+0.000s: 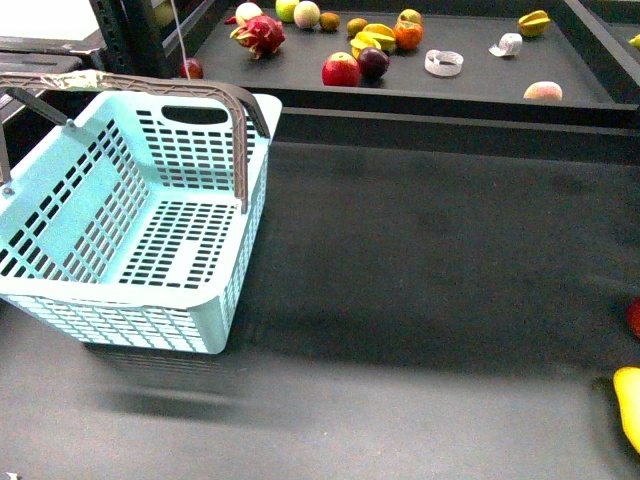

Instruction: Pick mango with right arm and hold basket with left

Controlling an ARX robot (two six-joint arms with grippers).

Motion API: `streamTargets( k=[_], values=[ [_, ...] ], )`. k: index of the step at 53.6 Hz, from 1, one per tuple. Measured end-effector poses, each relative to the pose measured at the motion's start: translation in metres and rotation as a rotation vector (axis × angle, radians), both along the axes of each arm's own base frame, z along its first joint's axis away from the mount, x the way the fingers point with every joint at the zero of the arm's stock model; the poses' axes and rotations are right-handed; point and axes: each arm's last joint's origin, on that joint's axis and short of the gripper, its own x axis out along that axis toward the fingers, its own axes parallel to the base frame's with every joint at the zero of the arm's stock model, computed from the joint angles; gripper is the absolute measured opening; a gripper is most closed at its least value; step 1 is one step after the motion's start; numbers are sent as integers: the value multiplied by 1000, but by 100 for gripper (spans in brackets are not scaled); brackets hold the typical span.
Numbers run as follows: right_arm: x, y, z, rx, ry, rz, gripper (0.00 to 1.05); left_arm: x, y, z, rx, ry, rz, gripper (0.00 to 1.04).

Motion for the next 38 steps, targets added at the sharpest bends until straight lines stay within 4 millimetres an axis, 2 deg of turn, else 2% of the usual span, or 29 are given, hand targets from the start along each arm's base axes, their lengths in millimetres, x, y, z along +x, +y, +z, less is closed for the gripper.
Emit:
streamTargets(
  k=[5, 14, 23, 38],
  values=[
    [0, 0, 0, 0, 0, 2, 96, 15, -3, 1, -128, -3, 125, 97],
    [0, 0, 0, 0, 0, 2, 96, 63, -10, 5, -375, -23, 107, 97],
    [0, 0, 0, 0, 0, 2, 96, 112, -16, -11, -583, 17, 130, 97],
    [0, 0, 0, 0, 0, 2, 96, 181, -26, -30, -826, 29, 137, 97]
  ],
)
